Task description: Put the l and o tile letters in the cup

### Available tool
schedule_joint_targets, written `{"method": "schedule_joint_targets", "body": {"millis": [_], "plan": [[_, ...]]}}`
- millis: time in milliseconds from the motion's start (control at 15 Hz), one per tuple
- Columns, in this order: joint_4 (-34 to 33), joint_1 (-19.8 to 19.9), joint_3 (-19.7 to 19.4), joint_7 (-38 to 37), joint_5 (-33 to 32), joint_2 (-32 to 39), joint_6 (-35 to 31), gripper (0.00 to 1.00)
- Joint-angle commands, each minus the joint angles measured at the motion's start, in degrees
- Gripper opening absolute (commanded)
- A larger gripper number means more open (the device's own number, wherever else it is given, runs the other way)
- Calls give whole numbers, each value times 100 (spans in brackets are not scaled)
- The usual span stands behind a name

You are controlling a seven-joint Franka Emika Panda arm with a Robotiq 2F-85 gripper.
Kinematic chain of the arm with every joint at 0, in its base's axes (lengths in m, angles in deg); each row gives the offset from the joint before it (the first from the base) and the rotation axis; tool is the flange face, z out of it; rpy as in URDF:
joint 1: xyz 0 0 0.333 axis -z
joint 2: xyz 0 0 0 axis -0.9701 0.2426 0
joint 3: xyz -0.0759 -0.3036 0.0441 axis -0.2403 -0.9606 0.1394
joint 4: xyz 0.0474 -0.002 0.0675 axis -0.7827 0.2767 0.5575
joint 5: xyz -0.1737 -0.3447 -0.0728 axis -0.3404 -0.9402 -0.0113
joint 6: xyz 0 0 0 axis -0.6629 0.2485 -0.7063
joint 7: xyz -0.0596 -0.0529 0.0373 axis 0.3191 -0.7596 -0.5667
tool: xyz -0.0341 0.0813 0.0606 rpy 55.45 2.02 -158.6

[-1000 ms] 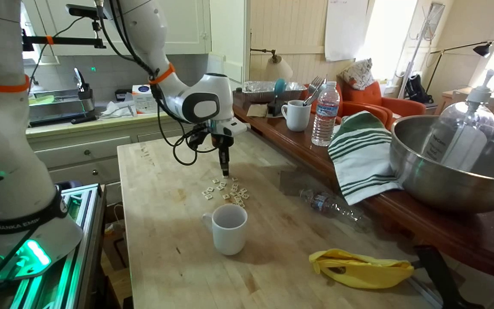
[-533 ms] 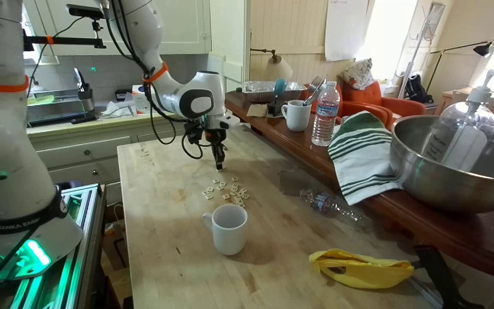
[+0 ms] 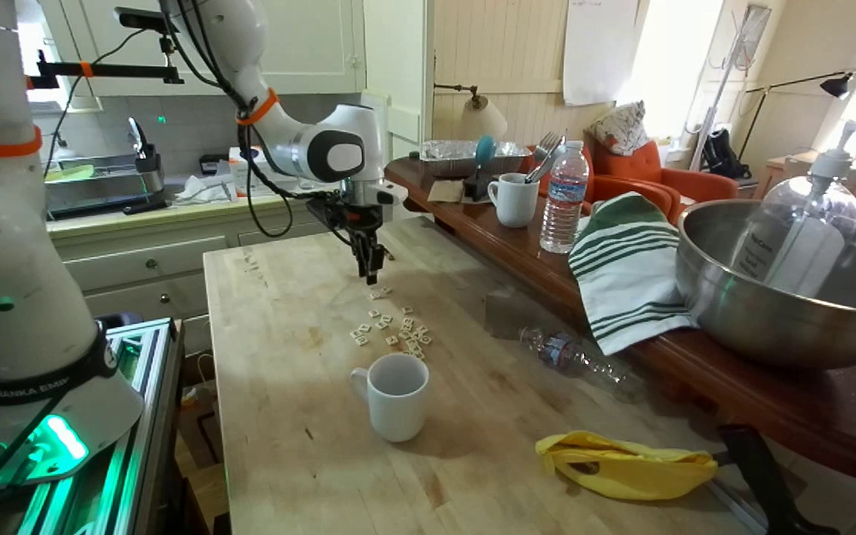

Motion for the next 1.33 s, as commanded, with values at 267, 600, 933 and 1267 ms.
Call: {"method": "schedule_joint_targets", "body": {"millis": [267, 600, 933, 1267], "plan": [[181, 320, 247, 1438, 362, -519, -161, 100], [147, 524, 309, 2346, 1095, -264, -294, 99], [-67, 510, 253, 2498, 649, 105, -253, 78], [-213, 429, 164, 2270, 27, 479, -665, 69]]}}
